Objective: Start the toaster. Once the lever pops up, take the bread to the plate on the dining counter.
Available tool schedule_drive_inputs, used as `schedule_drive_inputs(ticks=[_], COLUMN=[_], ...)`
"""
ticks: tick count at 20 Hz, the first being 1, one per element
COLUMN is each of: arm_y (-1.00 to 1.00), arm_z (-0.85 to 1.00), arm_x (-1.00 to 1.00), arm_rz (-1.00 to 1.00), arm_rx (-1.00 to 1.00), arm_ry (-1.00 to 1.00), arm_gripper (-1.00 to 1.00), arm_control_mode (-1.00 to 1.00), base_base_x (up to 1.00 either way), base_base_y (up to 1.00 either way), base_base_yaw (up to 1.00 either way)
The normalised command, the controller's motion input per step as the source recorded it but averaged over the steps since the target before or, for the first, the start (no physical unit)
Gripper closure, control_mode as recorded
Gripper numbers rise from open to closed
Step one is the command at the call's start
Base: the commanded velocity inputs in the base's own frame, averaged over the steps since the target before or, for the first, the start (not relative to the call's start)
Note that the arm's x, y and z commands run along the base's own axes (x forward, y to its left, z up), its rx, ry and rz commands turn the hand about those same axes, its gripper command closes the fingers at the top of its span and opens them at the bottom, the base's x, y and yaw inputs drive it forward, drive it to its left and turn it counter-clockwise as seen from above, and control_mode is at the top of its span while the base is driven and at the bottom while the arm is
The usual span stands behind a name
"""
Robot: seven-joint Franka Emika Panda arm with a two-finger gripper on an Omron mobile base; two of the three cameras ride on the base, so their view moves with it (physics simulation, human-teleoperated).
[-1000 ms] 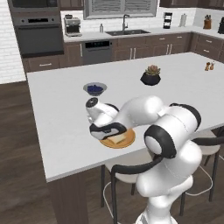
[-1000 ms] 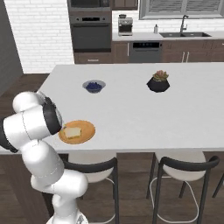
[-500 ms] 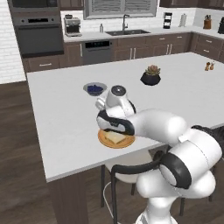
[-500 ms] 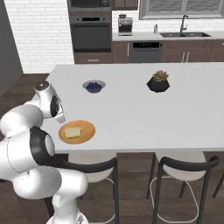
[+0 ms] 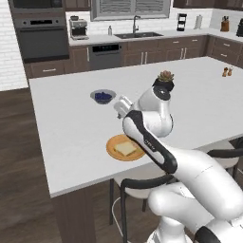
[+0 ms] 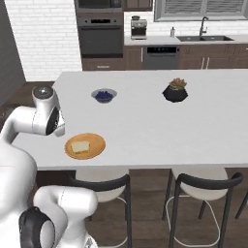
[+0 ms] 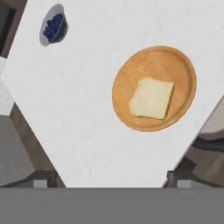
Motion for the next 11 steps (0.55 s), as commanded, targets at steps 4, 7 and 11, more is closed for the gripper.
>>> schedule_drive_inputs(ticks=[4, 7, 11], arm_y=[-0.20, -0.24, -0.28], arm_z=[0.49, 0.06, -0.03], arm_x=[-1.00, -1.00, -1.00], arm_rz=[0.06, 0.03, 0.00], arm_rx=[0.00, -0.05, -0.08], arm_ry=[0.02, 0.00, 0.00], arm_gripper=[-1.00, -1.00, -1.00], arm_control_mode=[-1.00, -1.00, -1.00], base_base_x=[0.00, 0.00, 0.00], base_base_y=[0.00, 0.00, 0.00], base_base_yaw=[0.00, 0.00, 0.00])
